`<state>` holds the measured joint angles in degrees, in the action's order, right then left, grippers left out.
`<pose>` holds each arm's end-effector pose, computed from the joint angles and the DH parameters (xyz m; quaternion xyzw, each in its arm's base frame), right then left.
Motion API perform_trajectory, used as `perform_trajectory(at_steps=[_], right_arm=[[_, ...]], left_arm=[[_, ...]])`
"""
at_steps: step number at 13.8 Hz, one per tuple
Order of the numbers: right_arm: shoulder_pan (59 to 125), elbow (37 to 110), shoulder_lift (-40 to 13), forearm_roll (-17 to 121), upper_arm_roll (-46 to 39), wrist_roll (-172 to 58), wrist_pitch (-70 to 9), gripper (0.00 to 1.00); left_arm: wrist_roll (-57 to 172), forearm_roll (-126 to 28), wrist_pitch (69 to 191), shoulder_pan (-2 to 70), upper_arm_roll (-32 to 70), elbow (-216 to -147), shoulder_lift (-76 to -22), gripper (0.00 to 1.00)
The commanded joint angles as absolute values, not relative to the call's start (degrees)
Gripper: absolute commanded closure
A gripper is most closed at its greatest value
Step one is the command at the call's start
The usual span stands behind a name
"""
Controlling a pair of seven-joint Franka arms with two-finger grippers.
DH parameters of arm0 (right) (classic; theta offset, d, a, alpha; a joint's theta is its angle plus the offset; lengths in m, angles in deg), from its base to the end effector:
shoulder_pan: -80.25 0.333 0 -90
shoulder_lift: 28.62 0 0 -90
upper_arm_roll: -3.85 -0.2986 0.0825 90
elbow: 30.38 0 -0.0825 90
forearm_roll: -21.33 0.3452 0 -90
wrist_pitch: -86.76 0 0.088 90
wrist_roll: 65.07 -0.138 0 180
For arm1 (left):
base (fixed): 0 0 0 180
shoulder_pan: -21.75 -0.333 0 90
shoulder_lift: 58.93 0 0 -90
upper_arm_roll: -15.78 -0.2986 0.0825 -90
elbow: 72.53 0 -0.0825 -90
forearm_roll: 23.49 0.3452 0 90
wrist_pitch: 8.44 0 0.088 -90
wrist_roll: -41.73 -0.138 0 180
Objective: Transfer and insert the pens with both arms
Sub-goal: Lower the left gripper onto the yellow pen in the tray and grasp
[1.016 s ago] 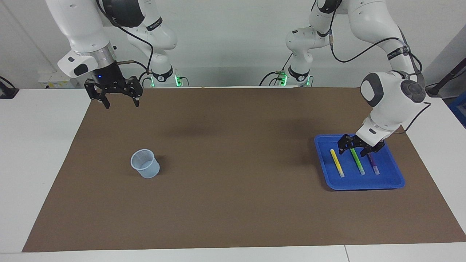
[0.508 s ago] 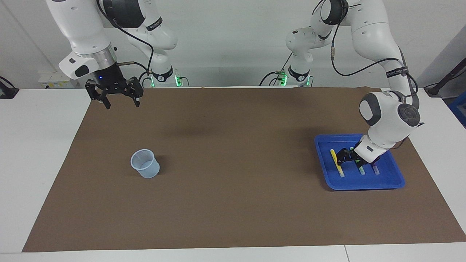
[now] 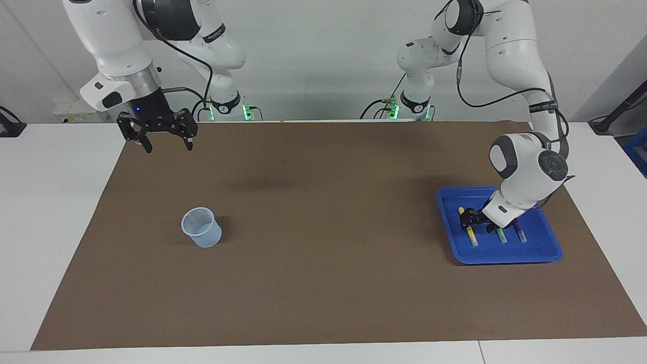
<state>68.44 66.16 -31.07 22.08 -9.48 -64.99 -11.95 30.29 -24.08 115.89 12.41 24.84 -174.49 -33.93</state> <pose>0.5187 0.0175 0.5614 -0.9991 -0.0133 -0.0397 0.0021 0.6082 0.0082 0.2883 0.9952 -0.0876 -0.0164 0.0395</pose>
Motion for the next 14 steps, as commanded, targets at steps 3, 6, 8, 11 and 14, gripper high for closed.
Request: perform_trajectory(at_steps=[3,6,8,11,14], right_arm=[[65.0,67.7,-30.9,21.7,-9.5,-63.5,-12.9,0.0],[64.9,68.0,-31.2,21.9,-9.5,-63.7,-11.9,0.0],[65.0,67.9,-31.4,21.9,-9.5,-63.9,-11.8,0.0],[65.4,67.8,-31.4,21.9,-9.6,-64.0,-11.7,0.0],[65.7,67.8,-31.4,21.9,-9.6,-63.9,-11.7,0.0]], left_arm=[[30.0,-23.7,121.2,13.0,24.7,-178.8,-35.5,0.25],[29.9,-23.7,121.1,13.0,24.7,-178.8,-35.5,0.48],[29.8,-23.7,121.2,13.1,24.7,-178.8,-35.5,0.68],[29.8,-23.7,120.9,13.0,24.7,-178.7,-35.5,1.0],[29.6,-23.7,119.4,12.3,24.8,-178.0,-35.5,1.0]])
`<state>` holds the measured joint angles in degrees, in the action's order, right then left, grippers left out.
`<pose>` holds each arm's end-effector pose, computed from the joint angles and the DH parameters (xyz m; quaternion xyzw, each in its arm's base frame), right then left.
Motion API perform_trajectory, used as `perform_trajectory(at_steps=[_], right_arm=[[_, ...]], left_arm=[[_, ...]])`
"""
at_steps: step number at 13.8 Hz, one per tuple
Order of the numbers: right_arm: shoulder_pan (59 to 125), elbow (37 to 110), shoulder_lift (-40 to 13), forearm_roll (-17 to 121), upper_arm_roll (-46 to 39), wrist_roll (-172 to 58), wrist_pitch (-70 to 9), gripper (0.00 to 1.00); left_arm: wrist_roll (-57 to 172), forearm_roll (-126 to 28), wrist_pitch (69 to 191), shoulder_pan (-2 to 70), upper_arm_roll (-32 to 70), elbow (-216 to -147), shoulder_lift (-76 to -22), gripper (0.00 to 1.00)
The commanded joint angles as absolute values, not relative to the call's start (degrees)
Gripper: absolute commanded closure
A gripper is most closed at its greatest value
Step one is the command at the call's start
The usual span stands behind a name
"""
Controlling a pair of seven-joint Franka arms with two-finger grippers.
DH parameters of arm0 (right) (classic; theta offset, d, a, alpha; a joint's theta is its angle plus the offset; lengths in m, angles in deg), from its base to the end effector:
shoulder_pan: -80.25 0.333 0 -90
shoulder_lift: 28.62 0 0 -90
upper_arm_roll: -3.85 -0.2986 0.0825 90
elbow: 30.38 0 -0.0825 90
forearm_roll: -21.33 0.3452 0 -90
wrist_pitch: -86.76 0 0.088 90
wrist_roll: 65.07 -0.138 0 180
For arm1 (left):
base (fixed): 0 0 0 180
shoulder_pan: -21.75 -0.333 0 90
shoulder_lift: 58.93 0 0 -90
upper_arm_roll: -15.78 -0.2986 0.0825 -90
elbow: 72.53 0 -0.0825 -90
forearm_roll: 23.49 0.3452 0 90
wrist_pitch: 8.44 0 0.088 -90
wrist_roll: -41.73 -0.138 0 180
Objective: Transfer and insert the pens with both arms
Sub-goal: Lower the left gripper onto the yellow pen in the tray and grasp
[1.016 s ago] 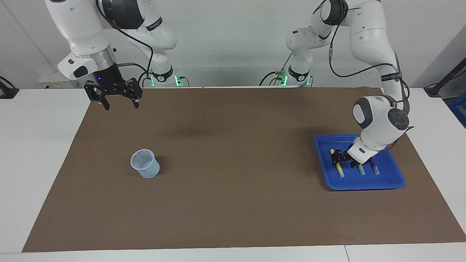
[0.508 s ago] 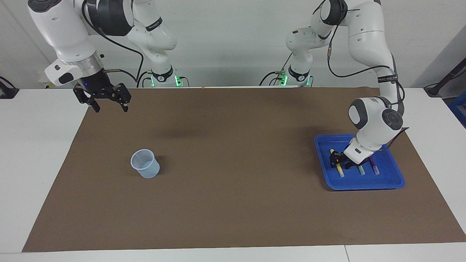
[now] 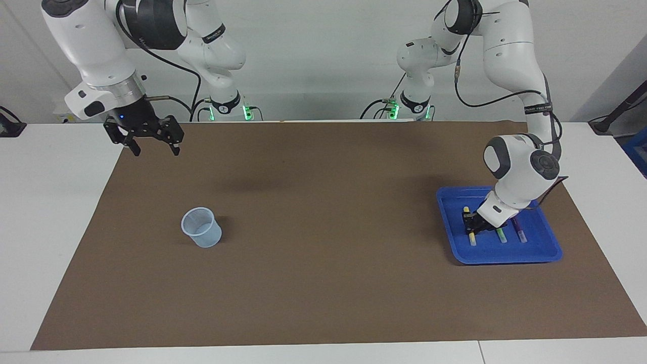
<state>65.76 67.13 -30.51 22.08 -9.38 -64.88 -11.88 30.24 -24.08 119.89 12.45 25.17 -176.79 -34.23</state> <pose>0.5195 -0.0082 0.5488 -0.9996 0.0101 -0.0259 0.0024 0.6068 0.0039 0.2812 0.9952 -0.0904 0.0010 0.0382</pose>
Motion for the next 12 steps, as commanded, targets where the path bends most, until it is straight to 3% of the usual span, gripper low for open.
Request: perform_trajectory(at_steps=[1,9,12], right_arm=[[65.7,67.8,-31.4,21.9,-9.6,-63.9,-11.7,0.0],[64.6,67.4,-32.8,22.1,-9.1,-63.7,-12.3,0.0],[65.0,67.4,-33.3,22.1,-9.1,-63.6,-11.6,0.0]], left_arm=[[29.6,-23.7,118.3,12.2,24.7,-177.5,-35.5,1.0],[29.1,-24.1,106.9,12.1,24.9,-167.8,-36.2,1.0],[30.0,-32.7,100.6,12.4,24.7,-167.2,-38.6,1.0]])
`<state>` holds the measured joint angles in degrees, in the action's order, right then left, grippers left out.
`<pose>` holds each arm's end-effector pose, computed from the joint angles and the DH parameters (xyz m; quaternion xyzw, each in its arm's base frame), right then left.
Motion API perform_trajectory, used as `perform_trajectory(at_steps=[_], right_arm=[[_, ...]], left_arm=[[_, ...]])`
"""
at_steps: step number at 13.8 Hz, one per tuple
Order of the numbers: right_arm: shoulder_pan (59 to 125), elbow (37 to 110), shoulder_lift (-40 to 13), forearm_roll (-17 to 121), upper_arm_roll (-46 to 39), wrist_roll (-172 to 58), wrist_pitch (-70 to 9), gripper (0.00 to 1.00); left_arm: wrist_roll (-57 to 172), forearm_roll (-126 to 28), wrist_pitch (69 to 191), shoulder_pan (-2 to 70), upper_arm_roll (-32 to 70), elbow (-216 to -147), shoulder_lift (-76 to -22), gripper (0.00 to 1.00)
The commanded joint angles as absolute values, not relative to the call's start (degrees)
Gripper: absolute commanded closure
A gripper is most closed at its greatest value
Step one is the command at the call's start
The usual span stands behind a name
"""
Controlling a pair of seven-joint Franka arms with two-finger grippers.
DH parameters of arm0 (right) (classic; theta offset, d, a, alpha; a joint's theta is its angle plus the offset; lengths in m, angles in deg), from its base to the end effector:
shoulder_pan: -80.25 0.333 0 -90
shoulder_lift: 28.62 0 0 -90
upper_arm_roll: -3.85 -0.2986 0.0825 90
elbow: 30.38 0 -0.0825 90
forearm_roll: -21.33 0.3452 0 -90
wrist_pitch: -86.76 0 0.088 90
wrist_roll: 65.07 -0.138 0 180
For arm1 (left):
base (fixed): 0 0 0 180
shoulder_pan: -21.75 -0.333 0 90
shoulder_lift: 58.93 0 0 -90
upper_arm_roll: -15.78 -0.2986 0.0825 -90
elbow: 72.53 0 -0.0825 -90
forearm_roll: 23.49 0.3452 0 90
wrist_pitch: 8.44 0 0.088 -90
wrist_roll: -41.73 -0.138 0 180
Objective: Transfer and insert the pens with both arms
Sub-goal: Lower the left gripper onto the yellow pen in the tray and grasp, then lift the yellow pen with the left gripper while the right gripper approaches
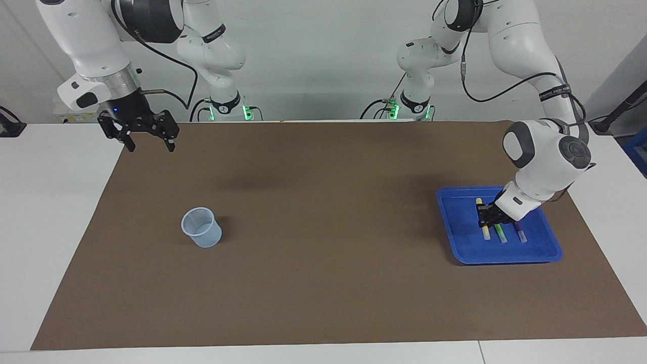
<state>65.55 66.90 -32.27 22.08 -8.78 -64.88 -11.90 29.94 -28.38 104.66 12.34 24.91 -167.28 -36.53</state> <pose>0.5130 -0.0139 0.5661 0.9989 -0.0170 0.0431 0.0013 0.6130 0.0036 0.3531 0.9941 -0.0771 -0.0257 0.0722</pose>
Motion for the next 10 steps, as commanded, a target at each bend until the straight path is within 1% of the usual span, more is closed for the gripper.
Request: perform_trajectory(at_steps=[1,3,6,8,10], right_arm=[[64.9,67.4,-33.5,22.1,-9.1,-63.6,-11.6,0.0],[65.1,67.5,-33.8,22.1,-9.2,-63.1,-11.2,0.0],[67.2,67.7,-34.5,22.1,-9.8,-54.3,-7.8,0.0],[68.9,67.8,-34.5,23.3,-9.8,-54.2,-7.8,0.0],[72.0,68.0,-34.6,24.7,-9.8,-57.7,-9.1,0.0]], left_arm=[[32.1,-34.1,98.4,12.9,24.7,-167.2,-39.7,1.0],[41.7,-34.6,95.1,13.7,25.9,-167.3,-41.0,1.0],[61.2,-41.5,91.6,16.9,26.6,-167.6,-42.8,1.0],[69.6,-47.8,90.8,18.8,26.6,-167.9,-43.6,1.0],[77.9,-51.8,92.1,22.1,26.5,-168.1,-43.6,1.0]])
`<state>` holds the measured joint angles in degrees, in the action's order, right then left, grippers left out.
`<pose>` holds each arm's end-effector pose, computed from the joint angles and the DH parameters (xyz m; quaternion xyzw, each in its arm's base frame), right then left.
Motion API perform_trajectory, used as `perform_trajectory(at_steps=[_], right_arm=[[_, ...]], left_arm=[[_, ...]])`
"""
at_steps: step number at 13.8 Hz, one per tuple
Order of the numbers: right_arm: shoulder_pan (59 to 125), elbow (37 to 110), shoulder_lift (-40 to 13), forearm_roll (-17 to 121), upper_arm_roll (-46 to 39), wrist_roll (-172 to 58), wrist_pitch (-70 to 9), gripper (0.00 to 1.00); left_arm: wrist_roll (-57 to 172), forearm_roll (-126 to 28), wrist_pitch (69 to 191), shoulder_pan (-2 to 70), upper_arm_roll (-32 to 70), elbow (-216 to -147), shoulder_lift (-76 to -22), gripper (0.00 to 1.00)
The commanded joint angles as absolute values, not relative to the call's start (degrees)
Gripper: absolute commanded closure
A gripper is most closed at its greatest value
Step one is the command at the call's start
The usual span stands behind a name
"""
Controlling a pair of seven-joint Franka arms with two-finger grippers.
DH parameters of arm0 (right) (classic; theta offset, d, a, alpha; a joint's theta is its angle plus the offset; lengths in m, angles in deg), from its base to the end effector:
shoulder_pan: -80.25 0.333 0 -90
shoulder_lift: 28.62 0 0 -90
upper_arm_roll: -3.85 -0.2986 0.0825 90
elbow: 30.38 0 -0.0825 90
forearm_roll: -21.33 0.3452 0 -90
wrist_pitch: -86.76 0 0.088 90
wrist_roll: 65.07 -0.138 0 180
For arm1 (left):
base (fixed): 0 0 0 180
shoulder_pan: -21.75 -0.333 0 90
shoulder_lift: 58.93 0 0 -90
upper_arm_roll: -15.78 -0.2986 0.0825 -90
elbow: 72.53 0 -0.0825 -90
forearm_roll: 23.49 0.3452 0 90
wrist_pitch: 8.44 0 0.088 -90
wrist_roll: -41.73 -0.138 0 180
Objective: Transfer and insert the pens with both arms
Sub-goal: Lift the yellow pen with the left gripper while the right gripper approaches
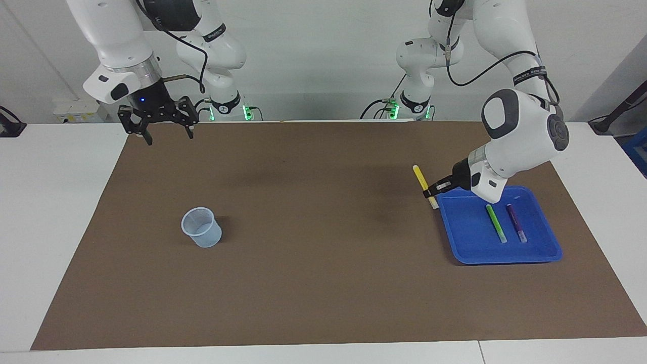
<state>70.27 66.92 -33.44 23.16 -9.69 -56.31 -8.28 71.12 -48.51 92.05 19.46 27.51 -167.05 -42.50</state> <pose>0.4987 0.0394 0.5698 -0.9941 -0.1060 -0.0214 0.0051 0.5662 -0.1360 0.4146 0.9409 0.2259 -0.1607 0.1946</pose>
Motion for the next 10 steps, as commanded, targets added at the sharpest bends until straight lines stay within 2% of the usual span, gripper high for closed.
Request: perform_trajectory(at_steps=[1,4,8,10], right_arm=[[74.1,68.3,-34.6,24.8,-9.8,-61.1,-10.8,0.0],[77.7,69.3,-34.7,26.6,-9.8,-66.0,-12.9,0.0],[77.3,70.2,-34.4,36.2,-9.8,-58.9,-14.1,0.0],[77.8,70.3,-34.2,40.4,-9.8,-55.7,-17.2,0.0]], left_arm=[[81.6,-52.0,93.7,23.9,26.6,-168.2,-43.6,1.0],[89.5,-57.3,96.5,26.3,26.6,-169.4,-43.9,1.0],[100.5,-65.5,97.5,28.0,26.7,-169.7,-44.2,1.0],[109.3,-66.2,102.4,31.8,26.6,-169.9,-44.0,1.0]])
